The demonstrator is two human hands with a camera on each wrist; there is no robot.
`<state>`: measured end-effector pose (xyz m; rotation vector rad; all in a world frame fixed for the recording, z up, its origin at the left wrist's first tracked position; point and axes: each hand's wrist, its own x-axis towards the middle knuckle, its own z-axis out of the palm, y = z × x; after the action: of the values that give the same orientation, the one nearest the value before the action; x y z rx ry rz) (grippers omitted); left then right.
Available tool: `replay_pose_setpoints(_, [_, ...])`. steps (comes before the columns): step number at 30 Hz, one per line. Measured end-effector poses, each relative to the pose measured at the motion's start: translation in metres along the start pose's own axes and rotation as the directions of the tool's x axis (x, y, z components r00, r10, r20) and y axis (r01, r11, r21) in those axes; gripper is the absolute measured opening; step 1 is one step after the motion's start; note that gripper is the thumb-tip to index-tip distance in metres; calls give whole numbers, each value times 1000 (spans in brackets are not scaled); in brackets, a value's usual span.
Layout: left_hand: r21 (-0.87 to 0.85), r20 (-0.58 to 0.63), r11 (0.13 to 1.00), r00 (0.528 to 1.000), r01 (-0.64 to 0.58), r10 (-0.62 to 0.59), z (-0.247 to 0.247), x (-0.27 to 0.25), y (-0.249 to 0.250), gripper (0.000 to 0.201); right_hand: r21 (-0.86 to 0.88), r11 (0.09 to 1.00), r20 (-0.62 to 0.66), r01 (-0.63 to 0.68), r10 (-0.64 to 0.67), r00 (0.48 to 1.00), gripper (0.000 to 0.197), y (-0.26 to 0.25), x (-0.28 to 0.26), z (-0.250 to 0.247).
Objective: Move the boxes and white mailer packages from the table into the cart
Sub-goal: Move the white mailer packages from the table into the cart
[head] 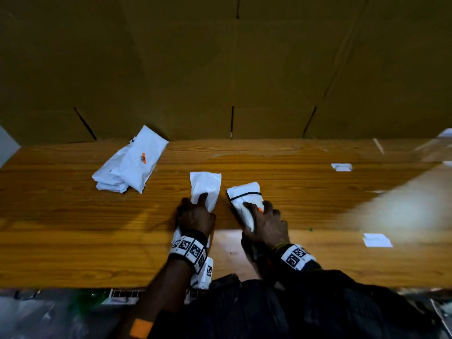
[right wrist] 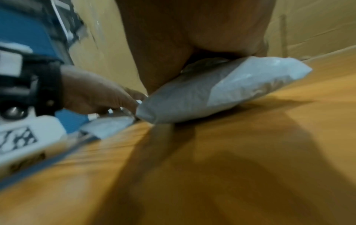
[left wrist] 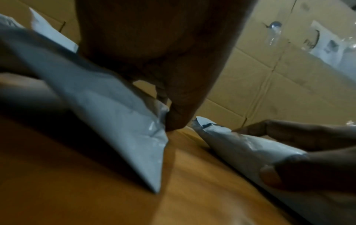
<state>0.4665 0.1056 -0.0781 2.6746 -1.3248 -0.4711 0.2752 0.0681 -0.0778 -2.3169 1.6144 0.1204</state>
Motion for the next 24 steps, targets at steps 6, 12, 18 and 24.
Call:
replay_pose_setpoints(6, [-226, -33, 970, 995, -95, 90, 26, -80, 39, 62, 263, 961, -45, -79, 94, 995, 76, 55, -68, -1])
replay_pose_setpoints(12, [-276, -1, 929, 966, -249, 258, 65, -160, 92, 63, 408, 899, -131, -160, 231, 964, 74, 124, -156, 6])
replay_pose_setpoints(18, [-262, 48, 900, 927, -348, 372, 92, -214, 142, 60, 466, 850, -164, -247, 357, 920, 77, 180, -213, 14])
replay_pose_setpoints(24, [-326, 136, 808, 822, -490, 553, 115, -274, 206, 64, 579, 740, -199, -343, 536, 820, 79, 246, -271, 8])
